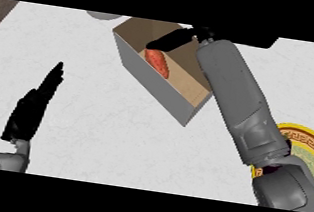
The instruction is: Pick the sweet potato from the plate and place it in the cardboard box
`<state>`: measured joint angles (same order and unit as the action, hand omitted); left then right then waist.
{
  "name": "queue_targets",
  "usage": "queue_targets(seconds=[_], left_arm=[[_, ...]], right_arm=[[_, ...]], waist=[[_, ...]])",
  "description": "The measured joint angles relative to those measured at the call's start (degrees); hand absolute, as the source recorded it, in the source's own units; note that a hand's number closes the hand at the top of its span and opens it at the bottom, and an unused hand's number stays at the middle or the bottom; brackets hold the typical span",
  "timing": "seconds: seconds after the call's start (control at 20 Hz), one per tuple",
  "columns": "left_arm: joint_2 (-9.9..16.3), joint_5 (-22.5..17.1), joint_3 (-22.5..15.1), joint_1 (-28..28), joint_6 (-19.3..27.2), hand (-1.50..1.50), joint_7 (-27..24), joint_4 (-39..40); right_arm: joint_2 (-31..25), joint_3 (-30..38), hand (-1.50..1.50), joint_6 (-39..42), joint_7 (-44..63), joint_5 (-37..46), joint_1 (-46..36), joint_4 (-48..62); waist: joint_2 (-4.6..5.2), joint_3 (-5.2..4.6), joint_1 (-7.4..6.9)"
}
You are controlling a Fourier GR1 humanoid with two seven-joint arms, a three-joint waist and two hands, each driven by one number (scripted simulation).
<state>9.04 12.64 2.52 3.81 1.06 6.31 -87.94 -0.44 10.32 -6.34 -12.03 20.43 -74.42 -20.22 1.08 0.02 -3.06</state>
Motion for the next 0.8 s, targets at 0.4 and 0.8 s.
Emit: queue_targets(seconds=[0.4, 0.8], left_arm=[[-0.24, -0.08, 0.16, -1.29, 0.25, 0.00, -0.14, -1.29], [0.58, -0.34, 0.72, -1.18, -0.50, 0.00, -1.42, -0.75]], right_arm=[[-8.91, 10.05, -1.50, 2.76, -3.12, -8.55, 0.20, 1.89], [-22.39, 15.50, -1.50, 9.93, -5.98, -12.34, 3.31, 5.37]], waist=[[0.10, 0.01, 0.17], [0.48, 0.07, -0.12]])
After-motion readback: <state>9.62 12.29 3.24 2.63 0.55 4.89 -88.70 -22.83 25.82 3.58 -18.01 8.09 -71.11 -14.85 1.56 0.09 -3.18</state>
